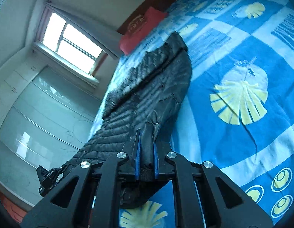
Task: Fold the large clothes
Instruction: 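Grasp the jacket hem with the right gripper while the left gripper grasps it too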
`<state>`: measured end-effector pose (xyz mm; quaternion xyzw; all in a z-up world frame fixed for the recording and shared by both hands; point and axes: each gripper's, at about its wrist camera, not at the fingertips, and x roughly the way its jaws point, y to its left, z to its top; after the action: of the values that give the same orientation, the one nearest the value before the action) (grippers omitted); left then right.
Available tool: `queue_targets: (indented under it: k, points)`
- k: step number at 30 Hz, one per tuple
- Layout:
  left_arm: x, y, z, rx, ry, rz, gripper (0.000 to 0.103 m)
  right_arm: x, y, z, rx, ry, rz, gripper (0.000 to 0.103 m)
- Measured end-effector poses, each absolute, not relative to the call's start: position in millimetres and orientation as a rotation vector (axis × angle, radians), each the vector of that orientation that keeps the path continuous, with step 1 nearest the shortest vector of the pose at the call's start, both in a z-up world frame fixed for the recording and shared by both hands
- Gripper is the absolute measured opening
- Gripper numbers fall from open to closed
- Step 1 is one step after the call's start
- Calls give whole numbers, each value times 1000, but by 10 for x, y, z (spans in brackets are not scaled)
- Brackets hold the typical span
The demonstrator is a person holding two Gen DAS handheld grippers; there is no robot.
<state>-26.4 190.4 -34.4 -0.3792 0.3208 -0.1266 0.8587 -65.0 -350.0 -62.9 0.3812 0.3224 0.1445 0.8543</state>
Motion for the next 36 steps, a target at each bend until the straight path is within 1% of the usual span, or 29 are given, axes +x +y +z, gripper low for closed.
queue_targets:
  k: [6,14,21,28,36]
  points:
    - [-172,1978,-174,-802,639,-269,9,-527,-3610,-400,825,622,336,10]
    - [606,2087,-323,-833,694,-244,9,168,-3739,-482,871,622,317,10]
    - [1463,2015,-445,-827,731,-231,9,1061,-3733,-552,887,620,293,10]
    - [2254,1928,-598,-809,784,-203,9,1997,-3770,-748,917,671,248,10]
    - [3186,1793,-479,-738,775,-183,9,3047,-3794,-700,917,672,226,10]
